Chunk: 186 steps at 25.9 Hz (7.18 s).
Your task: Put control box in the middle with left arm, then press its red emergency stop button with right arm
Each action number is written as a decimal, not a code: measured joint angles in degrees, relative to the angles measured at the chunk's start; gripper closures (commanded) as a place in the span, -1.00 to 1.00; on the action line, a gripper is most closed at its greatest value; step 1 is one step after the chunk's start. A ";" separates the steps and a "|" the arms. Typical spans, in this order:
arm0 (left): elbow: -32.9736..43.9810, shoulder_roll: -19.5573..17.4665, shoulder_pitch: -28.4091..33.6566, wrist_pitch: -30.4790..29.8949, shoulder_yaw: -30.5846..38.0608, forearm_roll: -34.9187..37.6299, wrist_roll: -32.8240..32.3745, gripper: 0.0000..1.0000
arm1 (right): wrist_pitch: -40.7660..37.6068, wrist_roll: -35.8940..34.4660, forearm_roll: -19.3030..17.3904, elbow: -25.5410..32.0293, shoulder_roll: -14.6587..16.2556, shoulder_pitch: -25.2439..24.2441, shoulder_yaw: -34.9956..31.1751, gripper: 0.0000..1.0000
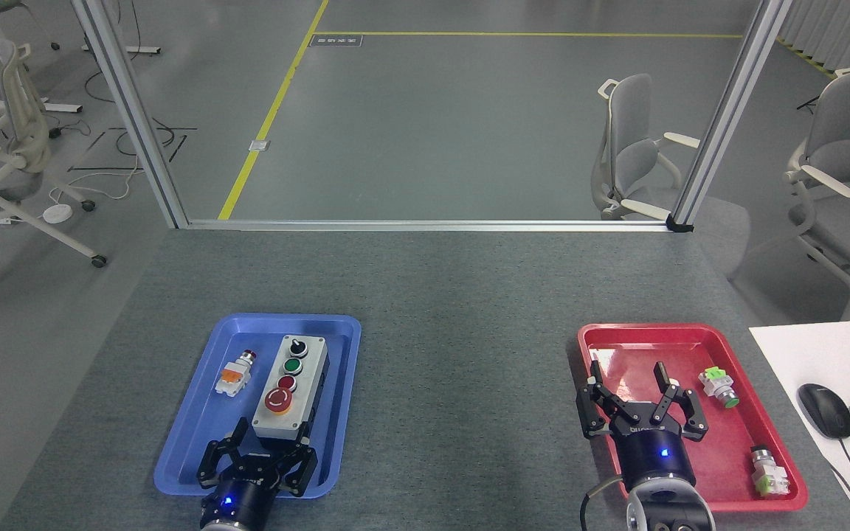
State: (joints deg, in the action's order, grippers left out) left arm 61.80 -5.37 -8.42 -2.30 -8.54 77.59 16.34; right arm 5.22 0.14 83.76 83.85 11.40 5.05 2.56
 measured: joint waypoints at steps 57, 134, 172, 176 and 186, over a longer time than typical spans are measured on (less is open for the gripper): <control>-16.30 13.46 -19.36 4.45 -32.96 -7.87 -1.05 1.00 | -1.87 -0.72 0.60 0.44 -0.26 0.03 -0.01 -0.96; 13.37 -8.44 -5.15 1.82 9.20 -10.67 -6.86 -0.98 | -4.94 -4.17 6.77 -9.96 -10.45 1.11 13.99 1.00; 13.00 -9.66 -4.44 2.49 9.51 -10.00 -6.78 -0.98 | 0.37 -8.42 6.52 -6.66 -8.90 0.92 10.26 -0.91; 12.99 -9.61 -4.43 2.49 9.51 -10.11 -7.00 -0.98 | 0.36 -8.03 6.51 -4.12 -7.85 -0.03 7.27 -0.97; 11.89 -5.65 -2.74 2.33 8.93 -10.67 -6.95 -0.98 | -0.98 -7.93 6.30 -0.74 -5.23 -2.18 1.11 -0.97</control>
State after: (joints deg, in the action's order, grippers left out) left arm 73.68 -11.02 -11.16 0.03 0.38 66.92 9.39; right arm 4.24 -7.80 90.06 83.10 6.17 2.87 3.67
